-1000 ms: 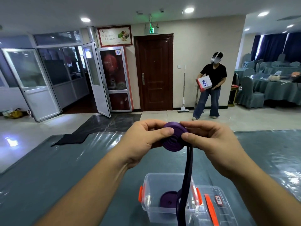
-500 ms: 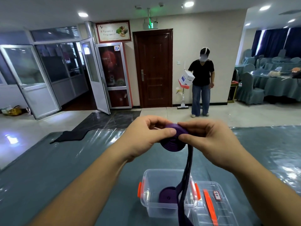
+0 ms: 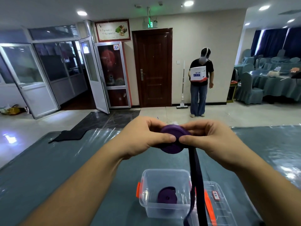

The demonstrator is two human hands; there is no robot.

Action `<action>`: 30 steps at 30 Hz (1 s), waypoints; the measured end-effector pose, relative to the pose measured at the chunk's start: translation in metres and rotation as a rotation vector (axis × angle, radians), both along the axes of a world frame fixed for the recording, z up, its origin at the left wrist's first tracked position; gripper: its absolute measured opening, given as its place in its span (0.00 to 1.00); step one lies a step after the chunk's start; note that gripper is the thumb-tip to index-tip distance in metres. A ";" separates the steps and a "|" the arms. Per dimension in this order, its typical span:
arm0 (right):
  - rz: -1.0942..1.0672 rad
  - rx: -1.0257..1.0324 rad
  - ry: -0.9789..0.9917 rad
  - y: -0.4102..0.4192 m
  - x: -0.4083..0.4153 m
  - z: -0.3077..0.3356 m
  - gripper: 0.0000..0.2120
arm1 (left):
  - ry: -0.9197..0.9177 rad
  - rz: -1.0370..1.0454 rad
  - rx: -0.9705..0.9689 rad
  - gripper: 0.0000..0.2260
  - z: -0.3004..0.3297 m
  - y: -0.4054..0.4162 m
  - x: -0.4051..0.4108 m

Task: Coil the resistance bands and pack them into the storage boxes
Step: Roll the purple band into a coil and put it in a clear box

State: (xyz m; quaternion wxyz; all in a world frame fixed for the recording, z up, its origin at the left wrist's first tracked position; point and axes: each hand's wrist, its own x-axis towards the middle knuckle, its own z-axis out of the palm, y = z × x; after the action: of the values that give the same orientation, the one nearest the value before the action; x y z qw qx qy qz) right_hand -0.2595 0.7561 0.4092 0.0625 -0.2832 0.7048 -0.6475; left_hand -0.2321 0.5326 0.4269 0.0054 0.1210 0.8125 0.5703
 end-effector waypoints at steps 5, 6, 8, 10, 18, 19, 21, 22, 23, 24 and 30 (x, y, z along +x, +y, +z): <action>-0.087 -0.200 0.011 -0.006 0.002 -0.008 0.22 | -0.020 0.060 0.338 0.14 -0.007 0.005 -0.003; -0.098 -0.191 0.024 -0.007 0.003 -0.011 0.22 | -0.027 0.063 0.372 0.14 -0.010 0.006 -0.004; -0.102 -0.152 0.033 -0.006 0.004 -0.013 0.20 | -0.050 0.050 0.368 0.13 -0.013 0.005 -0.004; -0.079 -0.085 0.033 -0.005 0.004 -0.010 0.16 | -0.053 0.020 0.221 0.13 -0.011 0.002 -0.003; -0.122 -0.181 0.029 -0.012 0.002 -0.007 0.18 | 0.008 0.066 0.318 0.11 -0.010 0.007 -0.004; -0.132 -0.180 0.029 -0.013 0.001 -0.009 0.18 | 0.014 0.068 0.322 0.11 -0.012 0.008 -0.004; -0.141 -0.131 0.031 -0.013 0.001 -0.012 0.14 | 0.039 0.070 0.241 0.11 -0.014 0.006 -0.005; -0.137 -0.097 0.032 -0.012 0.001 -0.013 0.12 | 0.050 0.069 0.173 0.11 -0.014 0.004 -0.005; -0.131 -0.066 0.037 -0.010 0.001 -0.012 0.11 | 0.058 0.063 0.107 0.12 -0.013 0.002 -0.006; -0.124 -0.045 0.042 -0.009 0.001 -0.011 0.11 | 0.062 0.057 0.058 0.12 -0.011 0.000 -0.006; -0.110 -0.138 0.031 -0.012 0.000 -0.006 0.18 | 0.023 0.062 0.285 0.15 -0.014 0.006 -0.007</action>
State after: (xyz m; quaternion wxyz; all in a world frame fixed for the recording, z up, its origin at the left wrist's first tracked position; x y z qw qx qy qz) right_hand -0.2592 0.7441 0.4028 -0.0038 -0.2577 0.6738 -0.6925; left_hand -0.2389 0.5383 0.4125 -0.0389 0.1020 0.7266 0.6783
